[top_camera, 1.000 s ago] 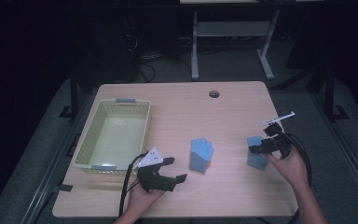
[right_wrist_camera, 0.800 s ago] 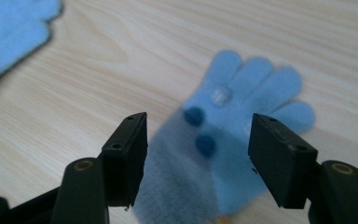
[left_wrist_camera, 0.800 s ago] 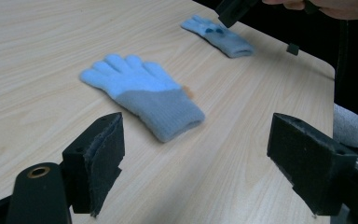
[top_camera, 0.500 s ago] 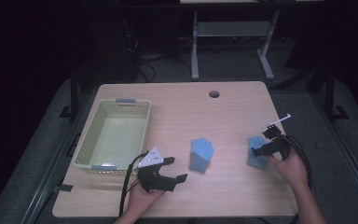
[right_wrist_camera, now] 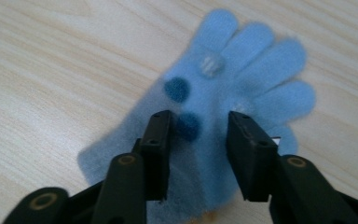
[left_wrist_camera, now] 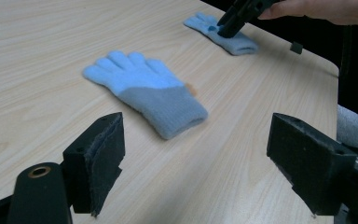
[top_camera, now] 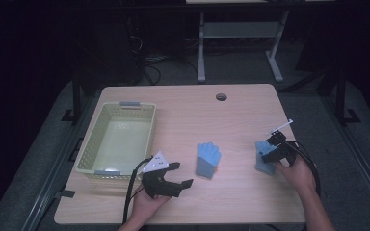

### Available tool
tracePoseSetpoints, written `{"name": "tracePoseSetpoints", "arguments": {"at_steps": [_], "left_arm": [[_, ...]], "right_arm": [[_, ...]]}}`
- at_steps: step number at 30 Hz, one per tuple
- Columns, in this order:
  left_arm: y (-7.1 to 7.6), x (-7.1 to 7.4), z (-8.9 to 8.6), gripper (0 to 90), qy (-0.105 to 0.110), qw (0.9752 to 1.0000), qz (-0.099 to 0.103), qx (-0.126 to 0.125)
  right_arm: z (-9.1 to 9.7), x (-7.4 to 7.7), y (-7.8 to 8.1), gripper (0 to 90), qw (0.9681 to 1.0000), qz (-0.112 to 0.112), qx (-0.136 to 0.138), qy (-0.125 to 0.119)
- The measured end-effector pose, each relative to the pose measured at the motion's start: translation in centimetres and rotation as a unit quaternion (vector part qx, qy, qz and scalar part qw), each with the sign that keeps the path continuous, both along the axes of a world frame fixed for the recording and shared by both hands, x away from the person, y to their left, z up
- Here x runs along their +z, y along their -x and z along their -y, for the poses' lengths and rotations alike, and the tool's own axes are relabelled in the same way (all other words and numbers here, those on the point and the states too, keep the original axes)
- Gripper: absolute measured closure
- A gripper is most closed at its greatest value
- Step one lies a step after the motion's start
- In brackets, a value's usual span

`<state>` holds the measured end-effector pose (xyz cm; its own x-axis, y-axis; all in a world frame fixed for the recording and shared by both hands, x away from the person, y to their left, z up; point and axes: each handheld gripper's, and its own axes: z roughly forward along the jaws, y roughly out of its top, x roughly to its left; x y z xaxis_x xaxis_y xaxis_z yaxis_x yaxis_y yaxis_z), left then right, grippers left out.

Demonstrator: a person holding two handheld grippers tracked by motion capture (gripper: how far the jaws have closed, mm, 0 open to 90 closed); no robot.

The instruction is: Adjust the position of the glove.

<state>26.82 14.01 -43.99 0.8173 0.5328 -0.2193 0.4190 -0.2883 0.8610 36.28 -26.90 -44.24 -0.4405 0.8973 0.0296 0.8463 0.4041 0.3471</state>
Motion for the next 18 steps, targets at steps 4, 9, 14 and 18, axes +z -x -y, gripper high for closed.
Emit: {"name": "tracePoseSetpoints", "arguments": {"at_steps": [4, 9, 14, 18], "left_arm": [[0.0, 0.2, -0.2, 19.0, 0.004, 1.0000, 0.002, 0.003], [-0.1, 0.1, -0.2, 19.1, 0.001, 1.0000, -0.002, 0.002], [0.0, 0.2, -0.2, 19.3, 0.003, 1.0000, 0.003, 0.002], [-0.1, 0.1, -0.3, 19.3, 0.011, 0.9999, -0.008, 0.003]], "right_arm": [[-0.1, 0.1, -0.1, 72.5, 1.0000, -0.004, 0.006, -0.001], [0.2, 0.1, -0.2, 78.5, 0.9998, -0.011, -0.002, -0.016], [0.3, 0.7, 0.2, 80.9, 0.9996, -0.009, -0.002, -0.028], [0.2, 1.8, 0.5, 81.0, 0.9992, 0.001, -0.005, -0.039]]}}
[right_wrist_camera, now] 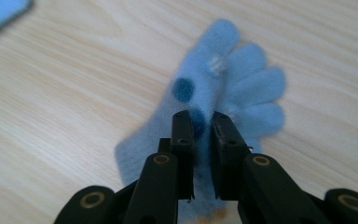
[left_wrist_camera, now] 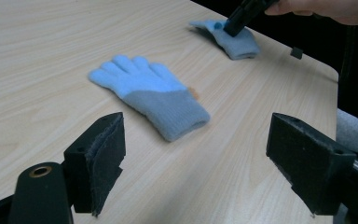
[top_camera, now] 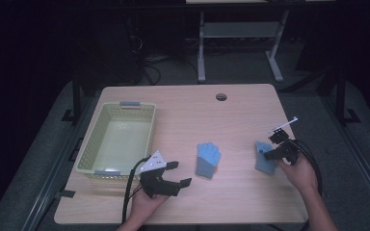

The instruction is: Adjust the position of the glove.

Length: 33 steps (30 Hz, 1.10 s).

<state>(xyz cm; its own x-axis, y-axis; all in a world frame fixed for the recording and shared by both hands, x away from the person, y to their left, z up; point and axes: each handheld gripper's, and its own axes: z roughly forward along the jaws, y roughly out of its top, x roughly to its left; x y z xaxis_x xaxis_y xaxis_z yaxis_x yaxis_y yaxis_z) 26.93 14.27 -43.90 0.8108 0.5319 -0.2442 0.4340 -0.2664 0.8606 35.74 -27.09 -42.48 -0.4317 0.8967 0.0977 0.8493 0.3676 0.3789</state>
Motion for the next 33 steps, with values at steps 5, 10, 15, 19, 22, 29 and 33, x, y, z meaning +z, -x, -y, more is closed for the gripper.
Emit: {"name": "tracePoseSetpoints", "arguments": {"at_steps": [5, 10, 15, 19, 22, 29, 33], "left_arm": [[0.2, 0.3, 0.0, 19.4, 0.001, 1.0000, 0.006, -0.001], [0.2, 0.2, 0.0, 19.4, -0.005, 1.0000, 0.005, -0.003], [0.1, 0.3, -0.2, 19.4, -0.001, 1.0000, 0.004, 0.001], [0.1, 0.3, -0.3, 19.3, -0.002, 1.0000, 0.006, 0.000], [0.0, 0.2, -0.2, 19.3, -0.002, 1.0000, 0.003, 0.001], [0.1, 0.3, -0.3, 19.3, -0.002, 1.0000, 0.008, 0.003], [0.0, 0.3, -0.4, 19.4, -0.004, 1.0000, 0.005, 0.004]], "right_arm": [[-1.1, 1.5, 0.4, 81.2, 0.9998, 0.015, 0.009, -0.001], [-2.1, 2.8, 0.5, 81.2, 0.9994, 0.028, 0.019, -0.005], [-3.5, 3.9, 0.5, 81.0, 0.9986, 0.038, 0.034, -0.012], [-5.0, 4.6, 0.7, 80.8, 0.9973, 0.047, 0.049, -0.028], [-6.1, 5.1, 0.7, 80.7, 0.9963, 0.052, 0.060, -0.033], [-8.8, 5.6, 0.6, 80.3, 0.9941, 0.055, 0.083, -0.043], [-10.0, 5.8, 0.5, 80.3, 0.9930, 0.054, 0.091, -0.052]]}}
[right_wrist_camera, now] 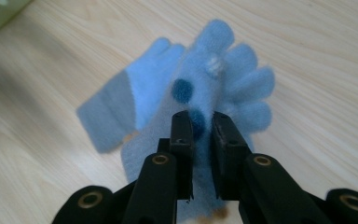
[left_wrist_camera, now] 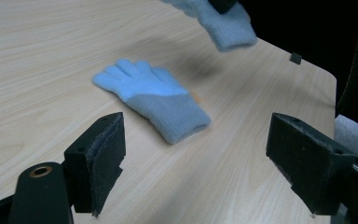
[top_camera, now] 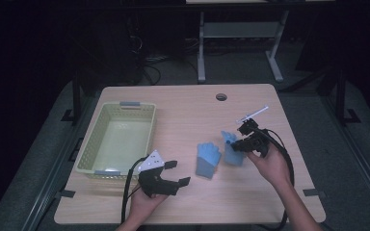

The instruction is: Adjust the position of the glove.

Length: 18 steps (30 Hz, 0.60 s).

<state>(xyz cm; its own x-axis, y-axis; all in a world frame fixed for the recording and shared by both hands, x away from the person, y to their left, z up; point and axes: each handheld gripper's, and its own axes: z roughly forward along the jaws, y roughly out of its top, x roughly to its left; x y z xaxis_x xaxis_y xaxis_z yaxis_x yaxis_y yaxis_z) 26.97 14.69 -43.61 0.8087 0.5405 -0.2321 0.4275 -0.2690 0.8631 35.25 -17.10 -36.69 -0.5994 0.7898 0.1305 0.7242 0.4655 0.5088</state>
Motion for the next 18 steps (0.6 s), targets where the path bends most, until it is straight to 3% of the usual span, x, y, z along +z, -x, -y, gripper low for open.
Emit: {"name": "tracePoseSetpoints", "arguments": {"at_steps": [8, 12, 18], "left_arm": [[0.3, 0.4, -0.2, 20.2, 0.006, 0.9997, 0.021, 0.013], [0.0, 0.3, -0.5, 20.2, 0.007, 0.9998, 0.011, 0.018], [0.0, 0.4, -0.5, 20.2, 0.009, 0.9997, 0.013, 0.018]], "right_arm": [[-2.2, -0.2, -0.1, 80.4, 0.9999, -0.005, 0.013, -0.007], [-2.9, -0.4, -0.2, 80.4, 0.9997, -0.007, 0.017, -0.014], [-4.1, -0.6, -0.1, 80.1, 0.9994, -0.007, 0.028, -0.016]]}}
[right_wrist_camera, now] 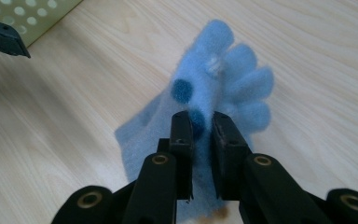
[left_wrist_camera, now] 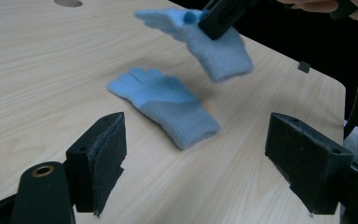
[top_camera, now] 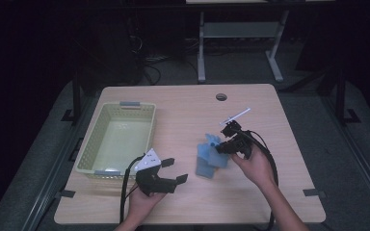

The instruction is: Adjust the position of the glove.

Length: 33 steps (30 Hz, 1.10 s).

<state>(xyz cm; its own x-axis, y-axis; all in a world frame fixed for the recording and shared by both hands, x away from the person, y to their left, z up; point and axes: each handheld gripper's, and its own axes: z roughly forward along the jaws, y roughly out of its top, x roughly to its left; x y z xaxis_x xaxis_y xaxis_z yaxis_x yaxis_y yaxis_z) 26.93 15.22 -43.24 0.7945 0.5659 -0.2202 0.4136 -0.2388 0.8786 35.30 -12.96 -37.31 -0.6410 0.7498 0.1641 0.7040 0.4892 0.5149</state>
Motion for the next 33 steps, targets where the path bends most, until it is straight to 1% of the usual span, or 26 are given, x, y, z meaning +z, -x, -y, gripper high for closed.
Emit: {"name": "tracePoseSetpoints", "arguments": {"at_steps": [6, 9, 11, 13, 15, 18, 19, 21, 23, 26, 28, 33], "left_arm": [[0.0, 0.0, 0.0, 20.2, -0.003, 1.0000, 0.001, 0.000], [0.0, 0.1, -0.1, 20.2, -0.001, 1.0000, 0.003, 0.000], [-0.1, 0.0, -0.2, 20.2, -0.002, 1.0000, 0.001, 0.000], [-0.1, 0.0, -0.3, 20.2, -0.004, 1.0000, 0.000, 0.000], [-0.2, 0.0, -0.3, 20.2, -0.006, 1.0000, 0.003, -0.001], [0.0, 0.1, -0.3, 20.2, -0.001, 1.0000, -0.001, 0.002], [0.0, 0.1, -0.3, 20.2, -0.001, 1.0000, -0.001, 0.002], [0.0, 0.1, -0.3, 20.3, 0.001, 1.0000, -0.002, 0.002], [0.0, 0.0, -0.3, 20.3, 0.001, 1.0000, -0.003, 0.002], [-0.1, 0.0, -0.3, 20.3, -0.002, 1.0000, -0.004, 0.001], [0.0, 0.0, -0.2, 20.3, 0.000, 1.0000, -0.003, 0.001], [0.0, 0.0, -0.3, 20.4, 0.001, 1.0000, -0.003, 0.002]], "right_arm": [[-1.3, -0.7, -0.1, 79.2, 0.9999, -0.010, 0.001, -0.005], [-1.8, -1.0, 0.0, 79.0, 0.9999, -0.013, 0.002, -0.005], [-2.3, -1.1, 0.0, 78.9, 0.9999, -0.016, 0.003, -0.001], [-2.6, -1.3, 0.0, 78.9, 0.9999, -0.015, 0.002, 0.000], [-2.9, -1.5, -0.1, 78.9, 0.9998, -0.018, 0.002, -0.005], [-3.3, -1.9, -0.1, 78.3, 0.9997, -0.022, 0.003, -0.008], [-3.7, -2.3, 0.1, 78.3, 0.9998, -0.021, 0.006, 0.003], [-3.8, -2.4, 0.1, 78.3, 0.9998, -0.021, 0.005, 0.006], [-4.1, -2.9, 0.1, 78.3, 0.9996, -0.022, 0.001, 0.017], [-4.1, -3.2, 0.1, 78.3, 0.9997, -0.021, -0.006, 0.013], [-4.2, -3.4, 0.0, 78.2, 0.9996, -0.022, -0.011, 0.014], [-4.3, -4.2, 0.1, 74.9, 0.9992, -0.016, -0.019, 0.032]]}}
